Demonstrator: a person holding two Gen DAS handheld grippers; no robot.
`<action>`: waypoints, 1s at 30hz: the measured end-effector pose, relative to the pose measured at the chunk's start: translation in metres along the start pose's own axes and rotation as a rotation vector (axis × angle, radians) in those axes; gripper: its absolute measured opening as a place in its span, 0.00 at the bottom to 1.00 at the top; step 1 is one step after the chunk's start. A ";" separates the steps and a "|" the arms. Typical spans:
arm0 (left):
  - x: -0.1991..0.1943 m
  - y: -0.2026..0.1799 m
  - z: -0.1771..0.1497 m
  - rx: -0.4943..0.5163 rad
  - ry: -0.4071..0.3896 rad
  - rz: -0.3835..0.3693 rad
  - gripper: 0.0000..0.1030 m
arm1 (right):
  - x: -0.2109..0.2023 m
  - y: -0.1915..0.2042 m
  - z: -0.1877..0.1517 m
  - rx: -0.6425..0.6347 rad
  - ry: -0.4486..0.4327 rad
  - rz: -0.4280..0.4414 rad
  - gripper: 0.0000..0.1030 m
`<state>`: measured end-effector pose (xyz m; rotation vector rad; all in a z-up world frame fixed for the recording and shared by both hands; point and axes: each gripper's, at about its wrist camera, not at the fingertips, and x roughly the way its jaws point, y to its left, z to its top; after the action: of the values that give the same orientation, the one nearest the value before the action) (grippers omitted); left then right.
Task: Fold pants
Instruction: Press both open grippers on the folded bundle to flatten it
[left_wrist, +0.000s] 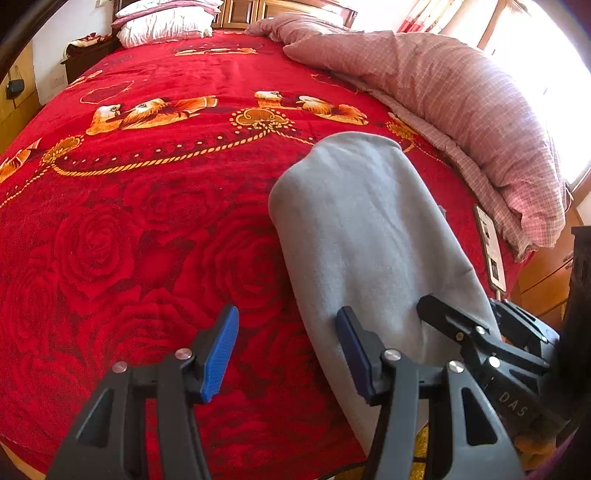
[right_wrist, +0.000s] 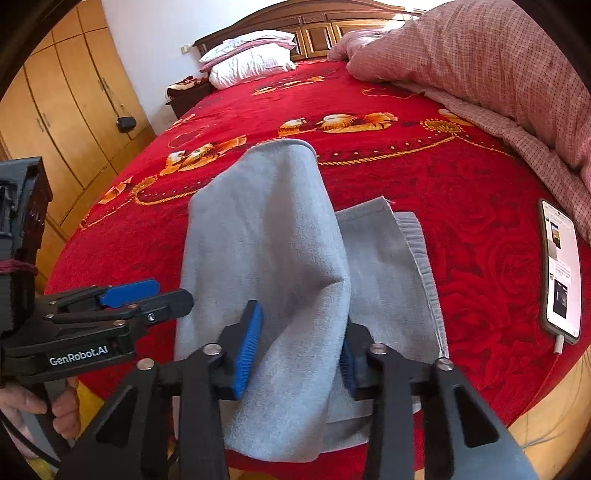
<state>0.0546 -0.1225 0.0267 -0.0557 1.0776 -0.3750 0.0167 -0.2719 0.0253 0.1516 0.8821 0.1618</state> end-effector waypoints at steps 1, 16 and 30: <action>0.000 0.001 0.000 -0.001 0.001 0.000 0.56 | -0.001 0.001 0.000 -0.004 -0.005 0.000 0.33; -0.023 -0.020 0.000 0.040 -0.036 -0.023 0.56 | -0.050 -0.020 0.004 0.019 -0.141 -0.006 0.16; 0.002 -0.056 0.002 0.090 -0.001 -0.070 0.56 | -0.024 -0.062 -0.014 0.102 -0.078 -0.059 0.17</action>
<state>0.0418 -0.1761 0.0391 -0.0136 1.0588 -0.4865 -0.0042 -0.3368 0.0224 0.2254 0.8164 0.0556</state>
